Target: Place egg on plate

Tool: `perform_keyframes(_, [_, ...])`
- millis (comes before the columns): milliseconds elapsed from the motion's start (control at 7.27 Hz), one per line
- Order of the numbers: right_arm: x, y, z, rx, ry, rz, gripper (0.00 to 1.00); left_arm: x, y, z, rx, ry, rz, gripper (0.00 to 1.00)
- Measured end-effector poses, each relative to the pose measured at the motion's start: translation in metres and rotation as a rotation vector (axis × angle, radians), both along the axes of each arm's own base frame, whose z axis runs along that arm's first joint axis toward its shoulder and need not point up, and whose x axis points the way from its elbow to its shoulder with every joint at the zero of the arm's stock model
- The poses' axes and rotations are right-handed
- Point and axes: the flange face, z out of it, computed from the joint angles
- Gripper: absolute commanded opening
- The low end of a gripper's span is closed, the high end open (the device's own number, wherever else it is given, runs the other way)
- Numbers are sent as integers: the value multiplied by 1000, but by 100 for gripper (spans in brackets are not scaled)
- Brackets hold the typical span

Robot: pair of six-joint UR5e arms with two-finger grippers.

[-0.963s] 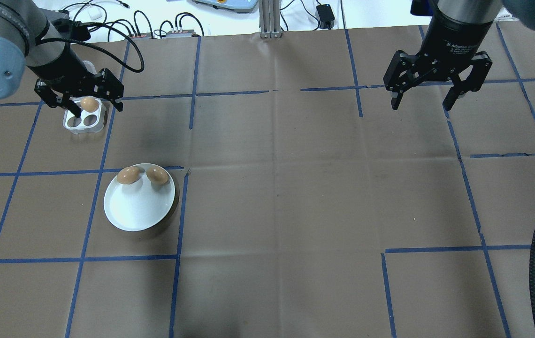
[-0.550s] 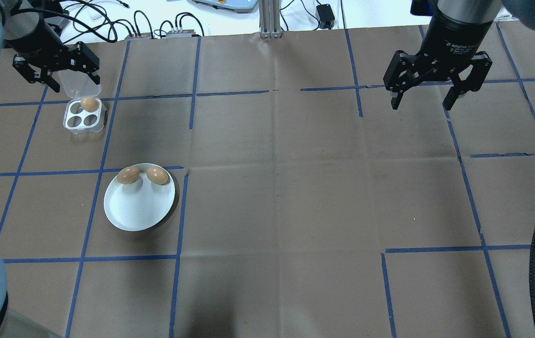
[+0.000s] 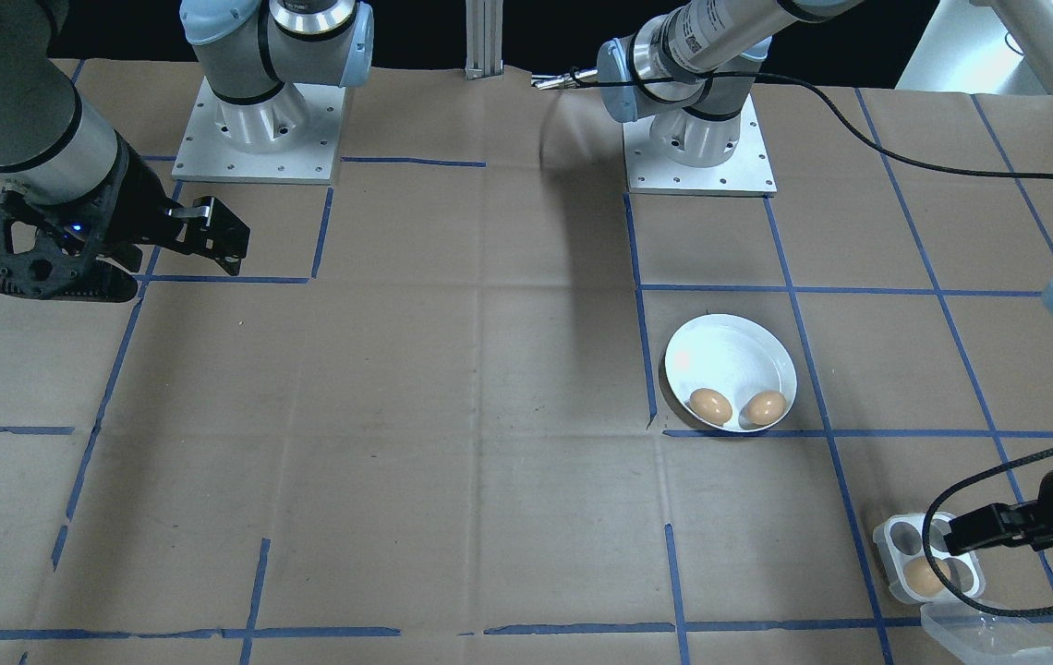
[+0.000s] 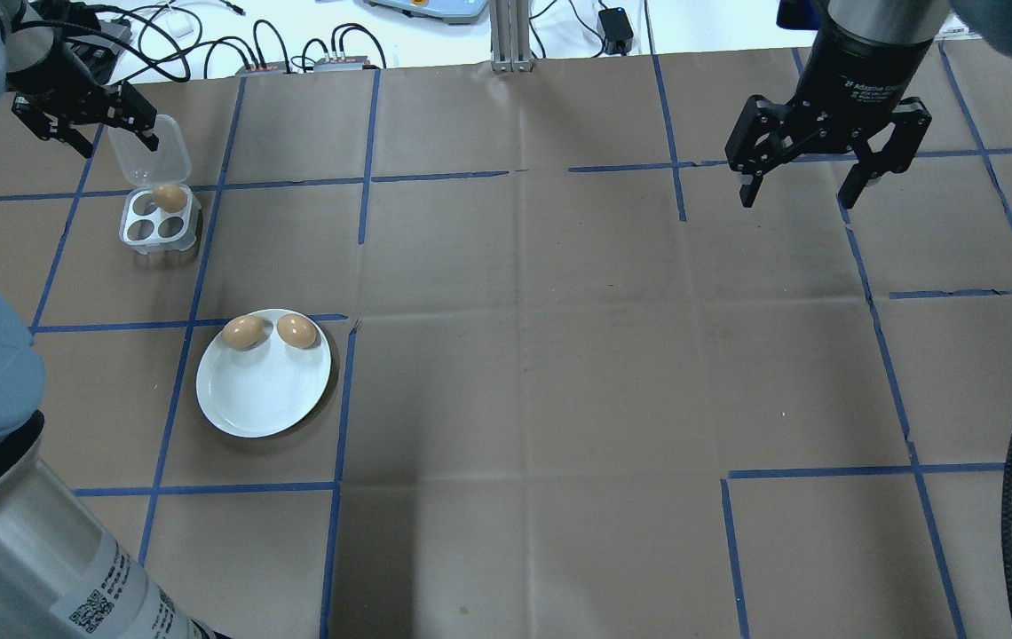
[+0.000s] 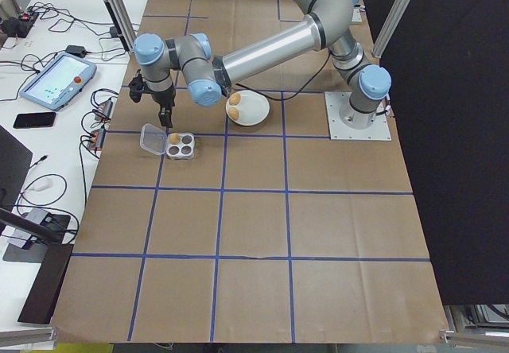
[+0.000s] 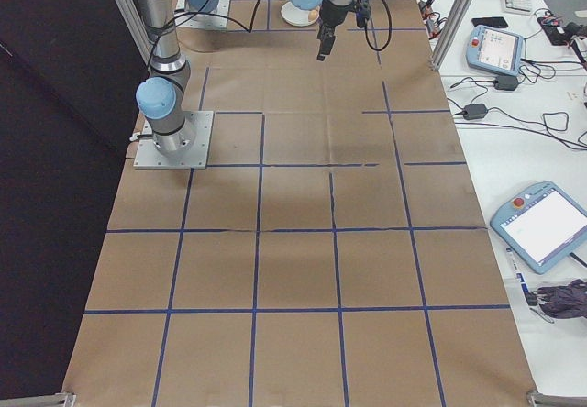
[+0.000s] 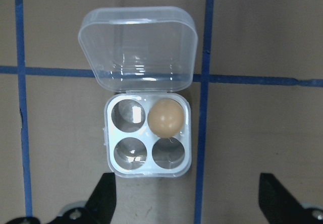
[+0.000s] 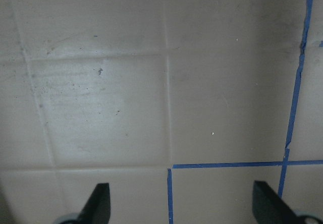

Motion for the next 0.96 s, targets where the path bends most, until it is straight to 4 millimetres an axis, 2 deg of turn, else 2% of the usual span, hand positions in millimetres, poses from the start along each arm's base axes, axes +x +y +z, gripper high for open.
perform_keyframes(275, [0,0,0,0,0,0,100,13,-13,-46,0,0,-13,99])
perform_keyframes(550, [0,0,0,0,0,0,100,7,-14,-83,22,11,-18,99])
perform_keyframes(688, [0,0,0,0,0,0,100,6,-12,-96,19,9,-21,99])
perform_keyframes(963, [0,0,0,0,0,0,100,4,-9,-102,13,4,-23,86])
